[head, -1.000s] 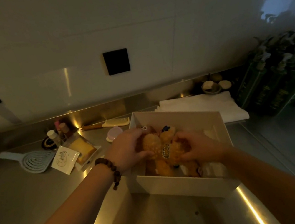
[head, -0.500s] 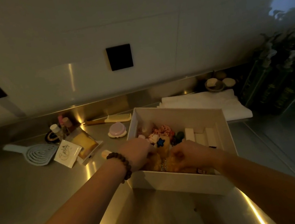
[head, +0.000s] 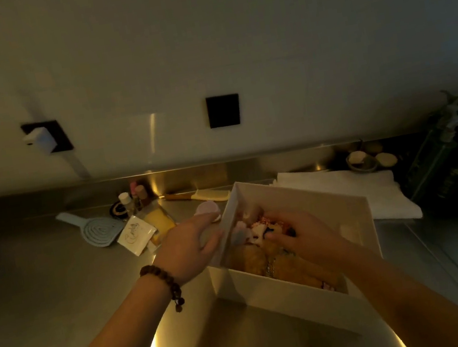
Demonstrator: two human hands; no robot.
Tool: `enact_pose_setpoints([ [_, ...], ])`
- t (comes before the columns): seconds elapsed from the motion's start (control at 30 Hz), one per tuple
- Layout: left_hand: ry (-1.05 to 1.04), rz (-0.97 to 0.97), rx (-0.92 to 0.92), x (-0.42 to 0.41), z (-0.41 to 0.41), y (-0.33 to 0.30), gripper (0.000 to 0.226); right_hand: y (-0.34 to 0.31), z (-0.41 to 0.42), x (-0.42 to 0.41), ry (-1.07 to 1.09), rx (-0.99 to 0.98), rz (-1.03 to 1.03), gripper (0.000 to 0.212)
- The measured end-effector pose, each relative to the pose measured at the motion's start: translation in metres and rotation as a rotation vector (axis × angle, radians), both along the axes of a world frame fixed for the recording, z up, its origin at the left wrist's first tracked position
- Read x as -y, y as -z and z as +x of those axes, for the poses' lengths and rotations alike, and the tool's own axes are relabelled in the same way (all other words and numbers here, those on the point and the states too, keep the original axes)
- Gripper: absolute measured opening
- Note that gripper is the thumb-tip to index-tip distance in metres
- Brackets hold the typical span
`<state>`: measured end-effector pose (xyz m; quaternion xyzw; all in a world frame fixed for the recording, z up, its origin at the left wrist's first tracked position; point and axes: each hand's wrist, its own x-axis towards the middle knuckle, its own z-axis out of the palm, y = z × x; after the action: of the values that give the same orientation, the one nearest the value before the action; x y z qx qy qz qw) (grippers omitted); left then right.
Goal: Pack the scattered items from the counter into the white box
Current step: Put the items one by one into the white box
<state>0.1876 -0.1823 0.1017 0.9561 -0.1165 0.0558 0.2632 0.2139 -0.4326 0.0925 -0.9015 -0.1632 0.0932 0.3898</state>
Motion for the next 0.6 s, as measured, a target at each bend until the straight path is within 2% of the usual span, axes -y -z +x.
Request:
enact_pose_setpoints([
  [0.13,-0.160,0.031,0.003,-0.042,-0.017,0.008,0.050,-0.008,-0.001,-0.042,0.009,-0.074,0.136,0.027],
  [0.37,-0.352,0.076,-0.067,-0.139,-0.023,0.034,0.055,-0.006,0.003,-0.150,-0.051,0.011,0.157,0.036],
  [0.47,-0.351,0.061,-0.080,-0.184,-0.014,0.047,0.057,0.005,0.011,-0.197,-0.045,0.029,0.110,0.029],
  [0.6,-0.312,0.039,-0.139,-0.240,0.002,0.071,0.057,0.036,0.028,-0.256,0.065,-0.044,-0.028,0.021],
])
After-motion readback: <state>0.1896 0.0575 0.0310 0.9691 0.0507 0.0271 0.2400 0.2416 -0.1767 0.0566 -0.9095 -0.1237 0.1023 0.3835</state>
